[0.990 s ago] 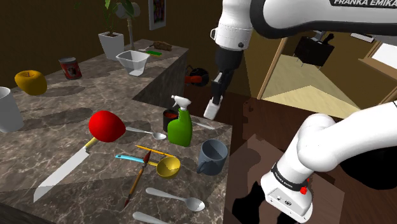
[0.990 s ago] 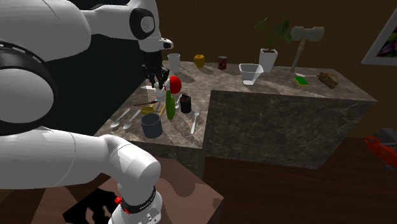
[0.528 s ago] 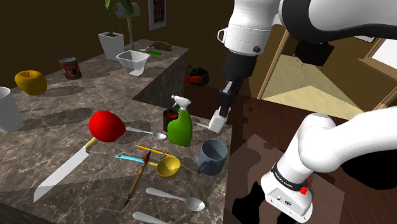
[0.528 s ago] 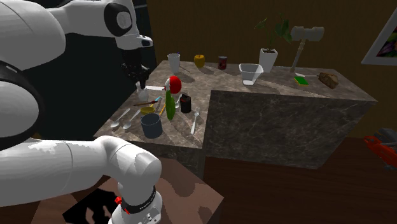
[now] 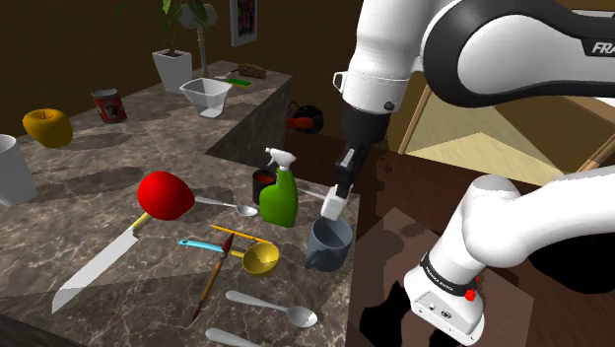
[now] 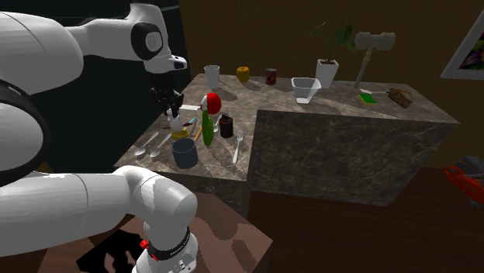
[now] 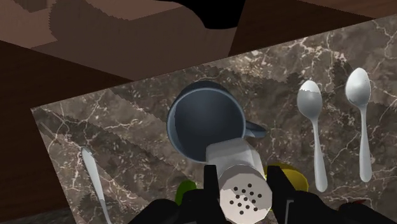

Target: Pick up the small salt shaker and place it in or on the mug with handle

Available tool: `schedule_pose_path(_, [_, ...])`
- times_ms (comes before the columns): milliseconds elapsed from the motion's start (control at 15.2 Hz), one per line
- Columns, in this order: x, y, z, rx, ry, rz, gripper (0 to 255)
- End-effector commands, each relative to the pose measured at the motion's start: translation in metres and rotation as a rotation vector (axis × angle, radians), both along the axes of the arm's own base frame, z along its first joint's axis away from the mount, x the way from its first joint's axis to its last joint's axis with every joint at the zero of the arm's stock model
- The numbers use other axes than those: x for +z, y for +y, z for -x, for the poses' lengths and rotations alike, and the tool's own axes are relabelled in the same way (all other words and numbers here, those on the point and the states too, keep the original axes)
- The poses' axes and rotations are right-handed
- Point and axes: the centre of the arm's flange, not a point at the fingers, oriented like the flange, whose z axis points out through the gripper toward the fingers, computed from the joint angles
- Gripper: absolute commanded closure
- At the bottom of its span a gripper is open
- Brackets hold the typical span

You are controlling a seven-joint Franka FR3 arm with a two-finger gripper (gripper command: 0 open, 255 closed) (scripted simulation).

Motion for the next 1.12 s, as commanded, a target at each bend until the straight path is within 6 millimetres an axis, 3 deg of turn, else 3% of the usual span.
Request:
schedule_pose_path(0, [-0.011, -0.001, 0.000, 0.000, 0.000, 0.000, 255])
schedule_pose_path(726, [-0.068, -0.001, 0.000, 0.000, 0.000, 0.000, 255])
schedule_pose_path(1056, [-0.068, -0.001, 0.000, 0.000, 0.000, 0.000, 255])
